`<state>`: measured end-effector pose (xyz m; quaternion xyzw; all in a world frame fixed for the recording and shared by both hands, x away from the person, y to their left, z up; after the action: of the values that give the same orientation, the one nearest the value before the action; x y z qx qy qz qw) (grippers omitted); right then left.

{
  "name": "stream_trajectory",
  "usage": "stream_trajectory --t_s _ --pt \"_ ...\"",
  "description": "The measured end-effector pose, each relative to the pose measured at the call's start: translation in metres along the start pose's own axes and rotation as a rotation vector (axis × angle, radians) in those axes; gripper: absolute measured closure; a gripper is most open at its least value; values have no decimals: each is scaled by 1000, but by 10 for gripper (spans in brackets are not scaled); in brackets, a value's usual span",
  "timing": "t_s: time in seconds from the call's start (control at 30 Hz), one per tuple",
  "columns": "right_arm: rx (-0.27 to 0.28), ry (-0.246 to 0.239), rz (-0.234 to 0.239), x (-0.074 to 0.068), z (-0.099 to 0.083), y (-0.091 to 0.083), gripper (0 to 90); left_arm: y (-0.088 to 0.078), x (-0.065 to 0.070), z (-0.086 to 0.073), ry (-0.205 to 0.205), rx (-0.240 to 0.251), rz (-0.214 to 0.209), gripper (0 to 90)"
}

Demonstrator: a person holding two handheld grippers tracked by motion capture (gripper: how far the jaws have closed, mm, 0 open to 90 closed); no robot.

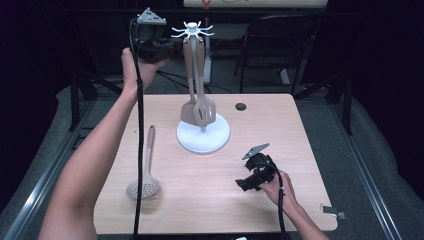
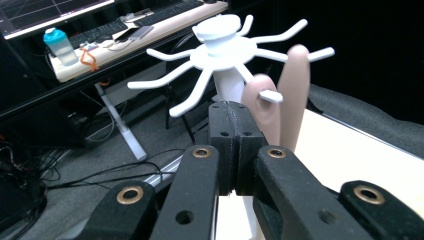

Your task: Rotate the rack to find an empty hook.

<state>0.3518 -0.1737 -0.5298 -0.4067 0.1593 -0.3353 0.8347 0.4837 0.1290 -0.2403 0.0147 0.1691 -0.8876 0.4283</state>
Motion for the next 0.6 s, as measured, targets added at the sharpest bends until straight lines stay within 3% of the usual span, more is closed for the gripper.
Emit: stream_trajectory --t_s 0.17,0.3,0.5,0.6 --pt "-6 -1 -7 1 -1 0 89 4 -5 2 -12 -5 25 900" --pt "5 4 3 0 0 0 90 8 -13 2 -58 2 20 900" --pt "9 10 2 0 -1 1 90 11 -19 3 -69 -2 44 900" --pt "13 13 4 0 -1 1 92 13 -24 2 -91 4 27 900"
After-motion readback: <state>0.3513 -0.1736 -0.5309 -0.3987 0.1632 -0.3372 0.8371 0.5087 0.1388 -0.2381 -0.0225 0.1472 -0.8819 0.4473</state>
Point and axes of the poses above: each handheld gripper's, and its own axes: y roughly forward along the jaws, z roughly out of its top, x roughly to its right, the point moved 1 cm from there along y, roughly forward along the jaws, and after that the axes turned 6 degrees about x, right-handed, at the moved point
